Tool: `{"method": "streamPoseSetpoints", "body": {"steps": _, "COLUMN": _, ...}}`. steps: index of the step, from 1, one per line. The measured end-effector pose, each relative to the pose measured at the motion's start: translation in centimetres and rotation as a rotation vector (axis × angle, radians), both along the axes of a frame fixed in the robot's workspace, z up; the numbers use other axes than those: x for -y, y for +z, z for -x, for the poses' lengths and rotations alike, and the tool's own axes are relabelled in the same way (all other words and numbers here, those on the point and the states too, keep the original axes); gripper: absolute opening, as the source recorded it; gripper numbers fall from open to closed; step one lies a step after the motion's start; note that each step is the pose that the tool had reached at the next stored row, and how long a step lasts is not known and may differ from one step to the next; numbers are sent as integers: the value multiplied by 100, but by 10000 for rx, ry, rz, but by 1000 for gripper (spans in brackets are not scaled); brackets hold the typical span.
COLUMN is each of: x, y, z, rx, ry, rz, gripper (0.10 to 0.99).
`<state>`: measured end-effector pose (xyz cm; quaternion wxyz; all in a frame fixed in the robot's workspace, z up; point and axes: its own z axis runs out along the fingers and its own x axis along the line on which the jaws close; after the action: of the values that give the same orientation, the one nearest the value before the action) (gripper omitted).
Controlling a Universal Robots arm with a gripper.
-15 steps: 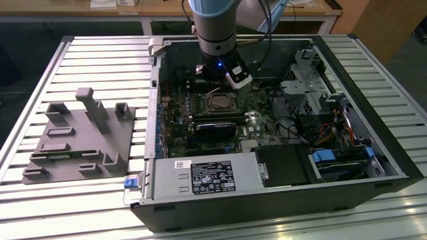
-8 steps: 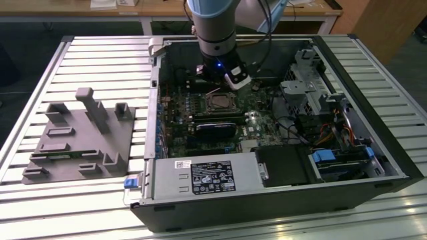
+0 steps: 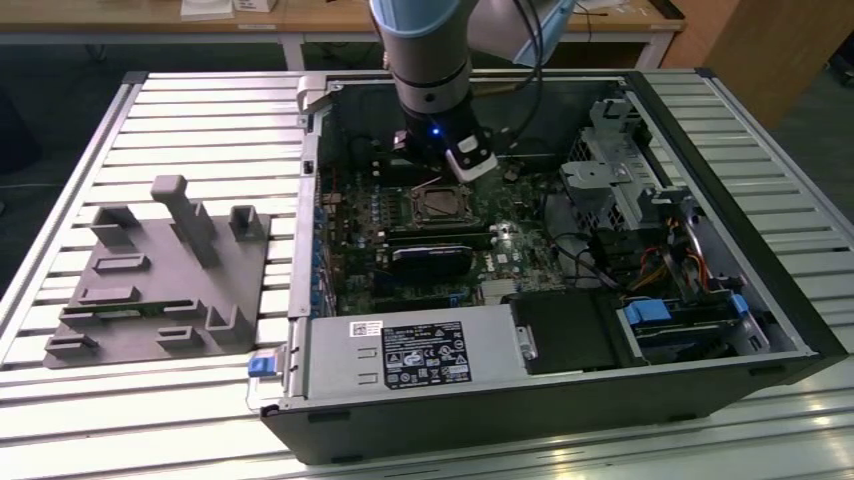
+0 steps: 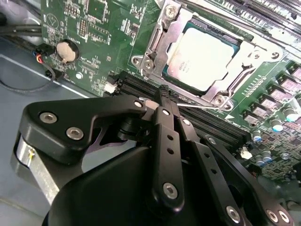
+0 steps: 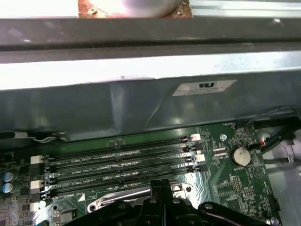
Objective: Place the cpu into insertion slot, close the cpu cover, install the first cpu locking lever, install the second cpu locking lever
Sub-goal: 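Install the first cpu locking lever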
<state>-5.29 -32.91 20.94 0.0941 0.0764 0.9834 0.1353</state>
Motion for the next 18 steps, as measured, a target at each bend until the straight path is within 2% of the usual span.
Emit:
{"method": "streamPoseSetpoints", "body": {"steps": 5, "x": -12, "y": -14, "z": 6, "rx": 40, "ry": -257, "rz": 46, "gripper": 106}}
{"method": "streamPoseSetpoints", "body": {"steps": 18, "x": -117, "y": -30, "z": 13, "rx": 72, "ry": -566, "rz": 174, "gripper": 106}}
